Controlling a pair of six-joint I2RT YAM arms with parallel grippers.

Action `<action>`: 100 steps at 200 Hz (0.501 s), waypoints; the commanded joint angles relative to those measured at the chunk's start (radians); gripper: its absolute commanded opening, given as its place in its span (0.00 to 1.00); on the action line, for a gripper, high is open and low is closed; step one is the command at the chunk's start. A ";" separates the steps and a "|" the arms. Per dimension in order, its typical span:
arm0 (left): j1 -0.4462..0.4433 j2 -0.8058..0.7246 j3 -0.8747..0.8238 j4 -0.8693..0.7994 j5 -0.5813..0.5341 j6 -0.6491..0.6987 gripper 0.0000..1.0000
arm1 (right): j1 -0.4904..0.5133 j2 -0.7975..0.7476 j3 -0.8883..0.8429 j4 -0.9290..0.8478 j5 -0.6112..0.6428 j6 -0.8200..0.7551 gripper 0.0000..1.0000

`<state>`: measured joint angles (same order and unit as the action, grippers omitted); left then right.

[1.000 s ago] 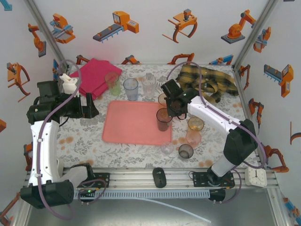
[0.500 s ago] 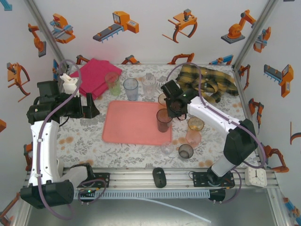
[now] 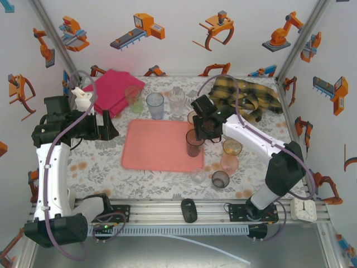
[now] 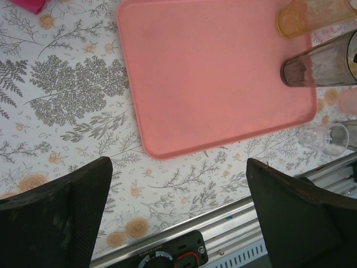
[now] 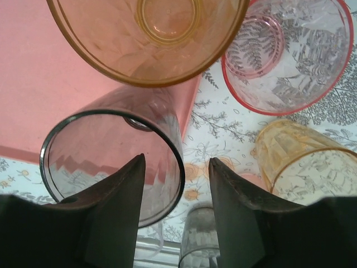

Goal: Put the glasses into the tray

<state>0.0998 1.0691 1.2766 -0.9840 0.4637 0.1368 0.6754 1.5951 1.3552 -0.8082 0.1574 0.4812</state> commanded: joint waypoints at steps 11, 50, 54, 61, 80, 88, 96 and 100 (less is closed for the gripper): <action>0.003 -0.018 0.037 -0.013 -0.006 0.037 0.97 | -0.005 -0.088 0.091 -0.090 0.011 -0.006 0.50; 0.003 -0.021 0.055 -0.037 -0.016 0.059 0.97 | -0.005 -0.141 0.245 -0.206 0.037 -0.051 0.54; 0.003 -0.022 0.058 -0.039 -0.016 0.059 0.97 | -0.005 -0.139 0.268 -0.217 0.041 -0.060 0.55; 0.003 -0.021 0.062 -0.043 -0.016 0.062 0.97 | -0.004 -0.127 0.314 -0.237 0.047 -0.078 0.55; 0.003 -0.021 0.072 -0.059 -0.006 0.071 0.97 | -0.006 -0.063 0.462 -0.287 0.060 -0.132 0.55; 0.003 -0.024 0.076 -0.065 0.001 0.078 0.97 | -0.009 -0.034 0.520 -0.294 0.065 -0.155 0.56; 0.003 -0.024 0.076 -0.069 0.004 0.082 0.97 | -0.012 0.004 0.572 -0.291 0.066 -0.176 0.56; 0.003 -0.023 0.075 -0.072 0.005 0.082 0.97 | -0.014 0.021 0.595 -0.288 0.065 -0.186 0.56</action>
<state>0.0998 1.0626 1.3209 -1.0164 0.4461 0.1799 0.6743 1.5311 1.8343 -1.0393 0.1936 0.3859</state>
